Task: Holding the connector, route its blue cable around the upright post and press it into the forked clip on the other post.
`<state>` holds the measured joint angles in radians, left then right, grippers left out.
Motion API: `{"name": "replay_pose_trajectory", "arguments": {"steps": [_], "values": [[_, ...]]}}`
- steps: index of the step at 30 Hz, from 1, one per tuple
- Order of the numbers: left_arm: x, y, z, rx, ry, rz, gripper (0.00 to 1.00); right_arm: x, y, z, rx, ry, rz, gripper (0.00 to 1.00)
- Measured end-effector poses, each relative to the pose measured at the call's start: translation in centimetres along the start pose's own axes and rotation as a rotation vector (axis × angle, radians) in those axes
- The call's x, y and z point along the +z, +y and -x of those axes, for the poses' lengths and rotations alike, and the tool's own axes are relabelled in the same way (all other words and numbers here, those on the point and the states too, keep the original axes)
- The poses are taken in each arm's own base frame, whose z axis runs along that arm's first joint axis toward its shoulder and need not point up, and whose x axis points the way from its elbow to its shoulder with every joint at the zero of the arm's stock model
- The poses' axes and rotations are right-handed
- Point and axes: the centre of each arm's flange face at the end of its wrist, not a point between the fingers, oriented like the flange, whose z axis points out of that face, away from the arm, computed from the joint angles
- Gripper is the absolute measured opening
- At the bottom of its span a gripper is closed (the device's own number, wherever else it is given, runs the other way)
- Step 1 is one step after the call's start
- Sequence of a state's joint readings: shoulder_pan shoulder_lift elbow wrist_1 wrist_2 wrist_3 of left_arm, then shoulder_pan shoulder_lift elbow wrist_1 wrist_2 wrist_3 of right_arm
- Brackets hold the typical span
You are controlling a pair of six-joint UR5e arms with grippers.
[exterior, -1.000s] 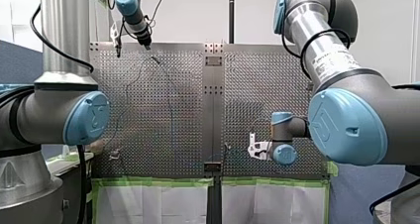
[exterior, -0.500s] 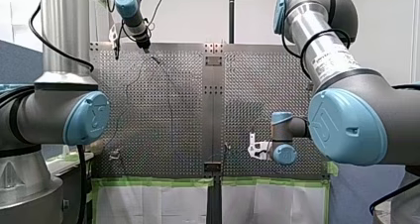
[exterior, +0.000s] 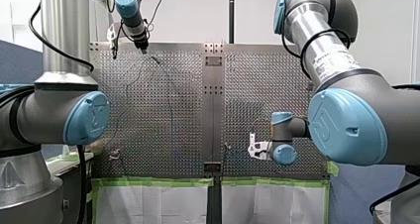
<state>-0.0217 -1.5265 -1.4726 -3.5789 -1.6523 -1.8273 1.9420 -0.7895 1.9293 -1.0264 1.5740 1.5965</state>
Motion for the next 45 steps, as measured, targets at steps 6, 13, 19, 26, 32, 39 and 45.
{"name": "replay_pose_trajectory", "arguments": {"steps": [6,13,19,26,32,39,45], "values": [[0.0,0.0,0.0,0.001,-0.001,0.001,0.99,0.0,0.0,0.0,0.0,0.0,0.001,0.0],[0.1,-0.1,0.2,0.009,-0.018,-0.004,0.99,0.0,0.0,0.0,-0.001,-0.005,0.001,0.0],[0.4,-0.8,0.0,0.032,-0.054,-0.027,0.99,-0.2,-0.1,0.1,-0.001,-0.01,-0.002,0.0],[0.3,-2.0,-1.6,0.092,-0.064,-0.081,0.99,-0.2,-0.4,0.1,-0.001,-0.008,-0.006,0.0],[0.3,-3.0,-3.9,0.137,-0.057,-0.156,0.99,-0.2,-0.4,0.1,0.0,-0.005,-0.007,0.0],[0.6,-3.7,-6.7,0.156,-0.049,-0.203,0.99,-0.1,-0.4,0.1,-0.002,-0.003,-0.007,0.0],[0.8,-3.8,-8.9,0.16,-0.05,-0.196,0.99,-0.1,-0.4,0.1,-0.003,-0.005,-0.007,0.0]]}}
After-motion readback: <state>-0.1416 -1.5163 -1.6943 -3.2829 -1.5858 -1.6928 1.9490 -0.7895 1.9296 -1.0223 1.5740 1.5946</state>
